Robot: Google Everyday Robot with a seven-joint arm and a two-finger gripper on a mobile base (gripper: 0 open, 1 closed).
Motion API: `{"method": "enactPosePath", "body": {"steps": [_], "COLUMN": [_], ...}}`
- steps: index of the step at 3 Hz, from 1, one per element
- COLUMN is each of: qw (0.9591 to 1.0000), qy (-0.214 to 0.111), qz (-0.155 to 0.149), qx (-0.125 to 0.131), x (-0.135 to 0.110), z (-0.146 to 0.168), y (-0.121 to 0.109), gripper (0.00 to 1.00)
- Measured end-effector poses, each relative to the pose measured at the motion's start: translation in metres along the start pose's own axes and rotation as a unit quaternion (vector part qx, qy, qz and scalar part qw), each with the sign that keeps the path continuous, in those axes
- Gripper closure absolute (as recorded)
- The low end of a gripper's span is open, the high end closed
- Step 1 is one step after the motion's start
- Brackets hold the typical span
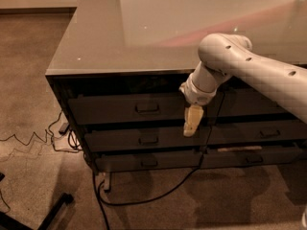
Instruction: Open top drawer
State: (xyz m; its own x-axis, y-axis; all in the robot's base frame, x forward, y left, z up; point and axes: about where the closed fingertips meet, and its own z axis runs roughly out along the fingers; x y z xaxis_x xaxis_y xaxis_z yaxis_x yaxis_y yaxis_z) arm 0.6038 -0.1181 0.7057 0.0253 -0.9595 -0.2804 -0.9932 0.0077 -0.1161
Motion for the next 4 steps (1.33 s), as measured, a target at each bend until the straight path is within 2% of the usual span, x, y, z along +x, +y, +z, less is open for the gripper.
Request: {"method": "enactPosePath", "body": {"steps": [1,2,4], "qw": [0.9995,0.9994,0.9999], "qy": [-0.006,-0.007,-0.003], "qz": [0.020,0.021,-0.007], "qx": [0.023,0.025,0.010], "x": [-0.006,-0.007,-0.005], "z": [0.013,0.014,0.023], "y": [-0.022,-0.022,-0.005], "gripper": [0.00,0.00,0.00]}}
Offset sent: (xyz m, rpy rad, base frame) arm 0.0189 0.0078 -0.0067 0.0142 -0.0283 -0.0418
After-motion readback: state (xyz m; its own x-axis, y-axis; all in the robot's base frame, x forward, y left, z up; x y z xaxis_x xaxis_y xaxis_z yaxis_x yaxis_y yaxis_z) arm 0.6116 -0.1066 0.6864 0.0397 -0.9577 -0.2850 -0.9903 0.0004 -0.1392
